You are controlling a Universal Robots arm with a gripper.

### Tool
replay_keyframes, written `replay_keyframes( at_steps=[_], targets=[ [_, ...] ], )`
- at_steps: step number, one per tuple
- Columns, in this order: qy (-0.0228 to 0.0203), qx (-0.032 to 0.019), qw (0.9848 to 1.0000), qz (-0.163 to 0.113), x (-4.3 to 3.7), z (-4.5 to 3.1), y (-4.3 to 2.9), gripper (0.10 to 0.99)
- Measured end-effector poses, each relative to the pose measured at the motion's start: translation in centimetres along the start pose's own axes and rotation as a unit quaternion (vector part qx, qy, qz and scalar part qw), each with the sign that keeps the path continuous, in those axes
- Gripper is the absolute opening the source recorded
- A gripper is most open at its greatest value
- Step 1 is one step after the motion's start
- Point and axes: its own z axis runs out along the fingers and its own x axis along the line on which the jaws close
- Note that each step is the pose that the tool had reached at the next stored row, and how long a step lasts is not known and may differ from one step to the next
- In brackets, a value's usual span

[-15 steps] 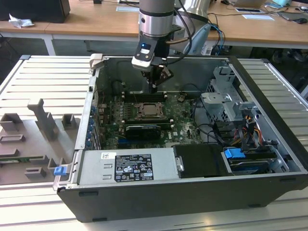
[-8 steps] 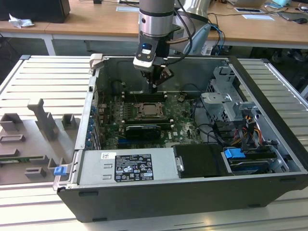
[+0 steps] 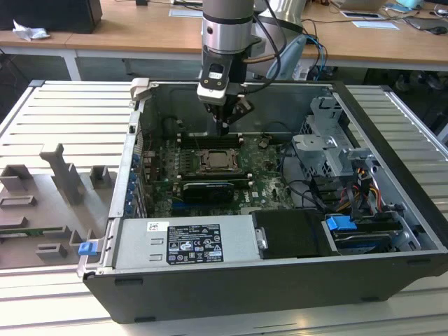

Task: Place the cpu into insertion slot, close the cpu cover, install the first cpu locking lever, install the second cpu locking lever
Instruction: 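Install the first cpu locking lever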

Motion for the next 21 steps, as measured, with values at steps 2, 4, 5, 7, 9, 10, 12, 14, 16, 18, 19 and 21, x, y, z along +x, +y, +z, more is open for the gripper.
replay_keyframes(
  at_steps=[2, 4, 5, 7, 9, 10, 12, 14, 16, 18, 19, 21],
  targets=[
    [0.0001, -0.0003, 1.0000, -0.008, 0.00, 0.00, 0.00, 0.106],
    [0.0002, -0.0007, 0.9998, -0.019, 0.00, 0.00, 0.00, 0.106],
    [0.0002, -0.0010, 0.9996, -0.028, 0.00, 0.00, 0.00, 0.106],
    [0.0003, -0.0016, 0.9990, -0.045, 0.00, 0.00, 0.00, 0.106],
    [0.0006, -0.0024, 0.9976, -0.069, 0.00, 0.00, 0.00, 0.106],
    [0.0007, -0.0029, 0.9966, -0.082, 0.00, 0.00, 0.00, 0.106],
    [0.0009, -0.0037, 0.9944, -0.106, 0.00, 0.00, 0.00, 0.106],
    [0.0011, -0.0043, 0.9921, -0.125, 0.00, 0.00, 0.00, 0.106],
    [0.0013, -0.0050, 0.9894, -0.145, 0.00, 0.00, 0.00, 0.106],
    [0.0015, -0.0058, 0.9856, -0.169, 0.00, 0.00, 0.00, 0.106],
    [0.0015, -0.0061, 0.9840, -0.178, 0.00, 0.00, 0.00, 0.106],
    [0.0018, -0.0071, 0.9789, -0.204, 0.00, 0.00, 0.00, 0.106]
  ],
)
